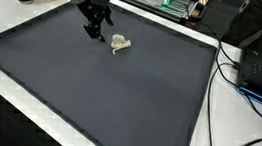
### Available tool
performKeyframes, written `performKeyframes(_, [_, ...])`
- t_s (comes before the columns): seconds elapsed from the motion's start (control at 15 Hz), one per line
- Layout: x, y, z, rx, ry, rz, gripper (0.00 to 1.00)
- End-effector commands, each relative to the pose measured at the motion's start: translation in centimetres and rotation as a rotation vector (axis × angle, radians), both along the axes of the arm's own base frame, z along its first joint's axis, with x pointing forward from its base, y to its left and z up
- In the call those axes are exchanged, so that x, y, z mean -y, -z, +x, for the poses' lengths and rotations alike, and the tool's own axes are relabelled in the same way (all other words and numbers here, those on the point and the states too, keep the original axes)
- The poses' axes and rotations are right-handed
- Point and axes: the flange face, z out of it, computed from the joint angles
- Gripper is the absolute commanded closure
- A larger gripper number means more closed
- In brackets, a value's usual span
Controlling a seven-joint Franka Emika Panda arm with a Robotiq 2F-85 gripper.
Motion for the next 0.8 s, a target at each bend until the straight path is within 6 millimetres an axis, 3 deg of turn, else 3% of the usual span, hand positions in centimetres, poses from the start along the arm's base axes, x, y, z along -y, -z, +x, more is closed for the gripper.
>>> performKeyframes(0.0, [-1.9,-0.4,1.6,-0.069,-0.090,-0.103,0.00])
performKeyframes(0.33, [-5.3,-1.3,3.5,-0.107,-0.241,-0.239,0.00])
performKeyframes(0.73, [-11.2,-1.3,4.6,-0.099,-0.485,-0.391,0.00])
